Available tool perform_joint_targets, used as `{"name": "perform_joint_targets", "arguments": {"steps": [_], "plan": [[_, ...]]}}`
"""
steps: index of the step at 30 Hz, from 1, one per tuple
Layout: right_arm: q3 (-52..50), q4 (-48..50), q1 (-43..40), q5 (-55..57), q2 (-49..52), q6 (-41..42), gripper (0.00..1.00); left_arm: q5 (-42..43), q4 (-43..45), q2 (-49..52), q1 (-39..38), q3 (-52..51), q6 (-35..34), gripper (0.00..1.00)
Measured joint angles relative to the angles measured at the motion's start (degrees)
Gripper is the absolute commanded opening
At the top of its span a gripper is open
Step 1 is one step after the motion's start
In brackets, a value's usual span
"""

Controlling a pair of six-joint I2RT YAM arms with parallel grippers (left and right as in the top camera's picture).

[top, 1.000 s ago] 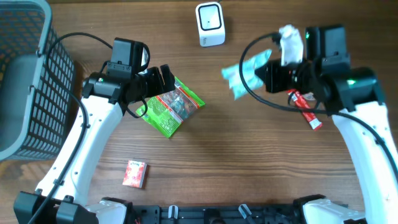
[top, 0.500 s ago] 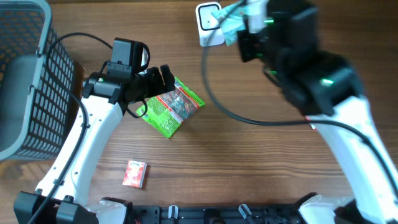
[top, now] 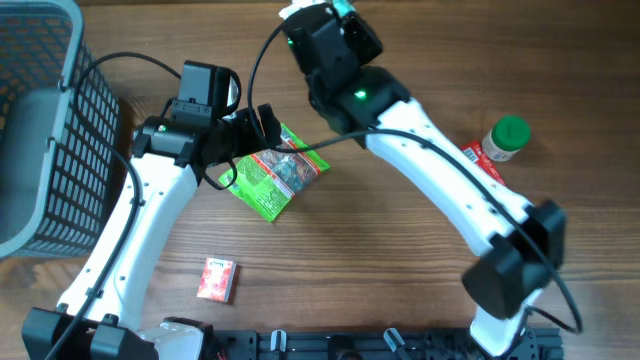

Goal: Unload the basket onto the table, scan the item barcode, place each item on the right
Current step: 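Swing the mint-green packet up in front of the scanner window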

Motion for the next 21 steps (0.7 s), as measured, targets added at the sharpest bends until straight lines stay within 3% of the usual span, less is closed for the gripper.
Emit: {"name": "perform_joint_targets", "arguments": {"steps": [15,21], "plan": [[0.0,15.9,-6.6,-1.7,13.2,7.7,0.04,0.0,0.0,0.0,0.0,0.0,0.0,1.00],[0.0,22.4,-8.8,-4.9,18.1,3.1,0.04,0.0,0.0,0.0,0.0,0.0,0.0,1.00]]}}
